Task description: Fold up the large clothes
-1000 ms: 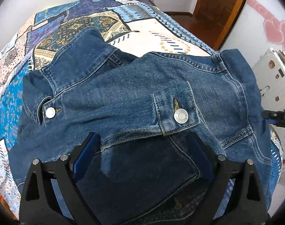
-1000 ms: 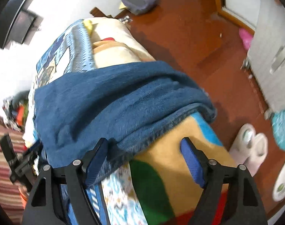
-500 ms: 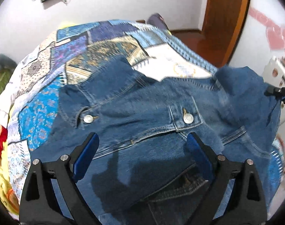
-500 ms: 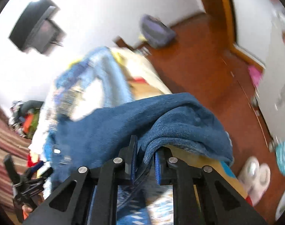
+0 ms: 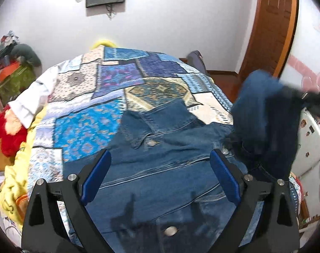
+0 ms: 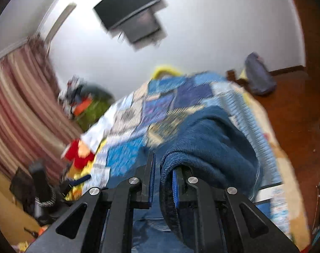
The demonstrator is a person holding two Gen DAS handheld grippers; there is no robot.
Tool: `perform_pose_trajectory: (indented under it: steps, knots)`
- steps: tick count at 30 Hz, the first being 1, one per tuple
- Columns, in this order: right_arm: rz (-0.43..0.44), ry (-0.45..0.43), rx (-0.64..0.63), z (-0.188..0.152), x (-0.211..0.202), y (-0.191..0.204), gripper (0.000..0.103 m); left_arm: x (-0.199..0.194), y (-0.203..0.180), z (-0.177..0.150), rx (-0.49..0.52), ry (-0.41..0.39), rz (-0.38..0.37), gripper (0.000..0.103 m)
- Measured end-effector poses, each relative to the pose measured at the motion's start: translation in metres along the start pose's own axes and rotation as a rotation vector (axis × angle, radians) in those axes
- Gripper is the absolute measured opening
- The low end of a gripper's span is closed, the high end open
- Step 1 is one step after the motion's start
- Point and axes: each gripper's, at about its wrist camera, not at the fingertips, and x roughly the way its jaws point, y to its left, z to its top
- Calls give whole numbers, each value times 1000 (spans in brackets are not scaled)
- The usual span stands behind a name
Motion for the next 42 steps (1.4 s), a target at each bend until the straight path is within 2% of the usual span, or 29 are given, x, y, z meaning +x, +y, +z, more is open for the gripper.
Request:
perform_pose_trajectory:
  steps: [3,6,8,11,16,21,24,31,34,39,42]
  knots:
    - [5,119,-7,-30,47,19,12,-8,21,-13,-10,11,31,95]
    - [-14,251,13,-69,85,18,12,-12,37,-27,-19,32,55,95]
    - [-62,345,23,-97,106,15,12,-12,46,-38,-24,54,66,95]
    - [-67,414,41,-120,116,6,12,-11,52,-49,-25,78,74,95]
    - [-99,468,-19,-115,103,7,12,-6,44,-53,-14,102,65,95]
    - [-84,427,-35,-104,62,-2,12,-3,13,-31,50,91,17,95]
    - [-141,356,-74,-99,32,-12,12,1,-15,-13,112,87,-15,95]
    - [-338,204,-108,-80,-22,-58,12,41,-96,24,249,137,-170,95]
    - [-346,190,-54,-79,-31,-81,12,71,-130,27,318,184,-174,89]
    - [-319,231,42,-87,-30,-114,12,126,-174,12,434,300,-164,88]
    - [-325,248,53,-96,-26,-125,12,151,-194,1,478,353,-170,70]
